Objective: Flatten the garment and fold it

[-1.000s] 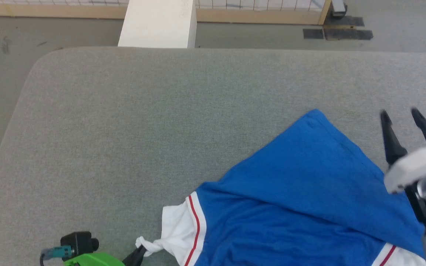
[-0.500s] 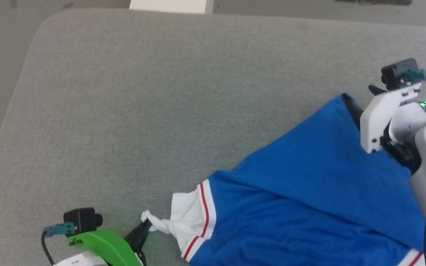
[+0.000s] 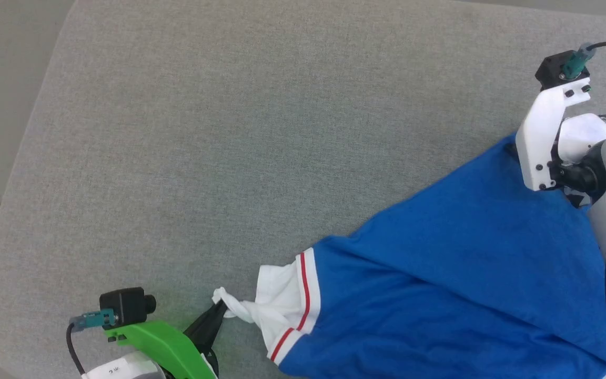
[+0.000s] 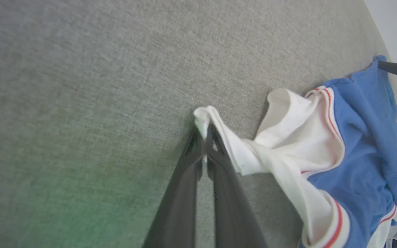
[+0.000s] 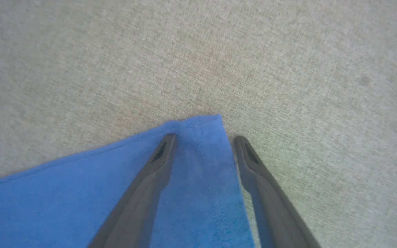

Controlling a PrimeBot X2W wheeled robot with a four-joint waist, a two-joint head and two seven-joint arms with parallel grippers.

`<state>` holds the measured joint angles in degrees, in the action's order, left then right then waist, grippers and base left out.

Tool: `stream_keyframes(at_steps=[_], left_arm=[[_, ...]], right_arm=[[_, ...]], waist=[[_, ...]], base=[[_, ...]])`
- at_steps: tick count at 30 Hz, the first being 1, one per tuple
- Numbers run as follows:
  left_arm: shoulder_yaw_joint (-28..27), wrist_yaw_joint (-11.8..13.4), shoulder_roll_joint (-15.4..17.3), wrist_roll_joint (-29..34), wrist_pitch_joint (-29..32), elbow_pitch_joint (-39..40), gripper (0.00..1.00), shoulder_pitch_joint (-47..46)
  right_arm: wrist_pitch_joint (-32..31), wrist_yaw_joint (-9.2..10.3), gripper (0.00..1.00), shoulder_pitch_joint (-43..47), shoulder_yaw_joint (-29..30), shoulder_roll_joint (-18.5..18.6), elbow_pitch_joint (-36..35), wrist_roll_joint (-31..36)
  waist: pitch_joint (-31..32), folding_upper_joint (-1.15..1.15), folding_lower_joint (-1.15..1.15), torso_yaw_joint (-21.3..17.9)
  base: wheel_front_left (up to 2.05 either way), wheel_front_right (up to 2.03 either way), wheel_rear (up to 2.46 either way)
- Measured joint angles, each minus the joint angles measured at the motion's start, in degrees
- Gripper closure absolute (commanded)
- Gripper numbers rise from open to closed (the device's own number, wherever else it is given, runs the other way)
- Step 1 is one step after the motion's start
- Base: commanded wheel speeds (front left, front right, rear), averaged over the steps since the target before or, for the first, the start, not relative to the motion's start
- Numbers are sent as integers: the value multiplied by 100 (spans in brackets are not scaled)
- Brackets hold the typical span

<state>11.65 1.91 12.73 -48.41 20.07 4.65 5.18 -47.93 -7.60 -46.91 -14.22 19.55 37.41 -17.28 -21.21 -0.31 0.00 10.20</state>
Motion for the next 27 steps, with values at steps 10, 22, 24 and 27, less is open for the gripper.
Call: stream_keyframes(at_steps=[10,22,24,27], left_arm=[[-12,34,8,-1,-22,-110,100,75],[-73,133,131,2,-44,-25,100,524],[-108,160,143,4,-125,7,100,564],[-189,162,149,46,-337,79,100,578]], right_arm=[[2223,1,100,1279,692,-283,-790,361],[4787,1,100,3543,2026,-1319,-2217,818],[4848,1,100,3885,2172,-1415,-2453,818],[4837,1,100,4346,2362,-1516,-2795,817]], waist=[[327,0,0,-99],[1080,0,0,-475],[1193,0,0,-553],[1338,0,0,-687]], base=[[0,0,0],[0,0,0],[0,0,0],[0,0,0]])
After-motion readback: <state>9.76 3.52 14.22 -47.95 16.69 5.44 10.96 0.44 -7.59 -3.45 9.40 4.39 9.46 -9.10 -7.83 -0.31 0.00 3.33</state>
